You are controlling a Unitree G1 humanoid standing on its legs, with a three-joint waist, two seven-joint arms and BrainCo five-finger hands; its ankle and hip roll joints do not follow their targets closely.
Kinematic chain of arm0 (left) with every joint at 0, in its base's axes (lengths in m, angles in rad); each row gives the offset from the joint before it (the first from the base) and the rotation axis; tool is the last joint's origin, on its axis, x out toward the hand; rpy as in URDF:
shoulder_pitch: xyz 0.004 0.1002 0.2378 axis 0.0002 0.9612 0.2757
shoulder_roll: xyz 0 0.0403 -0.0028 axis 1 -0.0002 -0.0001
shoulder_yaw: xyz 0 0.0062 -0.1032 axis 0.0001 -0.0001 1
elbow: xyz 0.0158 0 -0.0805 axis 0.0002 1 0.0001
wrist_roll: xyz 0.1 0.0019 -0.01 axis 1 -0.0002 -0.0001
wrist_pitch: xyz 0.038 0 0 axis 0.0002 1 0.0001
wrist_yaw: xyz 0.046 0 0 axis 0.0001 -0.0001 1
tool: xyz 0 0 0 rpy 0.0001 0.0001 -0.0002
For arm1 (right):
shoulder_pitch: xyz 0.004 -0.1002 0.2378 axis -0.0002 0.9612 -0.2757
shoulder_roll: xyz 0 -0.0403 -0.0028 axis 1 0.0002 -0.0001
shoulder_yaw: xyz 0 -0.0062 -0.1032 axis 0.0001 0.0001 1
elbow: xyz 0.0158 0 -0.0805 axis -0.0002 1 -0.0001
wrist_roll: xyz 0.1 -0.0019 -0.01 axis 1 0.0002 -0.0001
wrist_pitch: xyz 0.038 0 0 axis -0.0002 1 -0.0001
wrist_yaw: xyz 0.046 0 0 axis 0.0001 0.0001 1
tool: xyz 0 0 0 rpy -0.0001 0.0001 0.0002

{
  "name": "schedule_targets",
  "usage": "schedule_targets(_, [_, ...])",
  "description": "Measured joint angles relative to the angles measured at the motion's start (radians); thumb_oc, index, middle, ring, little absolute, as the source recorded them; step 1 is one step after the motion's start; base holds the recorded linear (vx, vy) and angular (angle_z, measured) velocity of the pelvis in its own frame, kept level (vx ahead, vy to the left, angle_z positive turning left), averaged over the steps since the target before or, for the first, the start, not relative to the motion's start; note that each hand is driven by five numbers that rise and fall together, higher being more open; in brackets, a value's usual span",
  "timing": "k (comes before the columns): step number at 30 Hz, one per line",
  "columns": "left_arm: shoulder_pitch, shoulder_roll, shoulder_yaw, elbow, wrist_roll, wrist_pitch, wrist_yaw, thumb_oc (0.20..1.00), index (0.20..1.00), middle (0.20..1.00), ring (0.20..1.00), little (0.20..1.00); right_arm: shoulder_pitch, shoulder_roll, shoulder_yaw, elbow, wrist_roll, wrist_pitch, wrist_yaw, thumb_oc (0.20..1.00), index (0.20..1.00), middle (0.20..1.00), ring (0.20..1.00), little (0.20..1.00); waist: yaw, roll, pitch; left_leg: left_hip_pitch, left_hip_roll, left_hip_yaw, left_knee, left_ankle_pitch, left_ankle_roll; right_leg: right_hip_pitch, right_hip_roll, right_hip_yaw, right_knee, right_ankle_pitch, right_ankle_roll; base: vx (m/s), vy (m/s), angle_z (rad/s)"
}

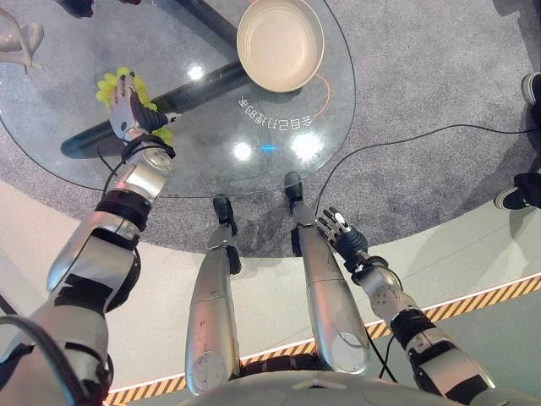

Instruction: Pick up fruits into the plate

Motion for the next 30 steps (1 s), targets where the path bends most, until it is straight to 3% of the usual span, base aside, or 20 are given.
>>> schedule_targets(10, [0.034, 0.028, 0.000, -0.082, 0.179, -0.082, 0.049, 1.000, 1.000, 1.000, 1.000, 1.000, 0.001, 0.002, -0.002, 0.014, -0.001, -0.005, 0.001, 1.000, 1.000, 1.000, 1.000, 1.000, 0.029, 0.001, 0.001, 0.025, 0.000, -0.003, -0.003, 0.001, -0.002, 0.026, -0.001, -0.002, 0.000, 0.000, 0.000, 0.00, -0.006, 0.00])
schedule_targets(16, [0.058, 0.106, 0.000, -0.173, 0.277, -0.086, 0.041, 1.000, 1.000, 1.000, 1.000, 1.000, 0.012, 0.002, -0.026, 0.011, -0.001, -0.003, 0.001, 1.000, 1.000, 1.000, 1.000, 1.000, 0.037, 0.007, 0.004, 0.038, 0.000, -0.005, -0.010, 0.002, -0.002, 0.034, -0.001, -0.004, 0.001, 0.000, 0.000, 0.00, 0.000, 0.00])
schedule_targets(21, [0.051, 0.175, -0.041, -0.200, 0.416, -0.088, -0.081, 1.000, 1.000, 1.000, 1.000, 1.000, 0.017, 0.000, -0.032, 0.011, -0.003, 0.004, 0.001, 1.000, 1.000, 1.000, 1.000, 1.000, 0.036, 0.014, 0.008, 0.057, -0.002, -0.003, -0.022, 0.007, -0.002, 0.051, -0.003, -0.006, -0.008, 0.000, 0.000, 0.00, 0.021, -0.01])
schedule_targets(24, [0.017, 0.226, -0.147, -0.199, 0.504, -0.109, -0.177, 1.000, 1.000, 1.000, 1.000, 1.000, 0.017, -0.003, -0.042, 0.023, -0.004, 0.008, 0.016, 1.000, 1.000, 1.000, 1.000, 1.000, 0.032, 0.020, 0.011, 0.066, -0.006, 0.003, -0.035, 0.011, 0.000, 0.052, -0.006, -0.003, -0.010, 0.000, 0.000, 0.01, 0.031, -0.01])
schedule_targets(30, [-0.098, 0.243, -0.294, -0.188, 0.621, -0.153, -0.359, 1.000, 1.000, 1.000, 1.000, 1.000, 0.017, -0.012, -0.067, 0.044, -0.012, 0.021, 0.056, 1.000, 1.000, 1.000, 1.000, 1.000, 0.017, 0.026, 0.015, 0.064, -0.007, 0.008, -0.035, 0.011, 0.001, 0.048, -0.006, 0.001, -0.012, 0.000, 0.000, 0.01, 0.006, -0.01])
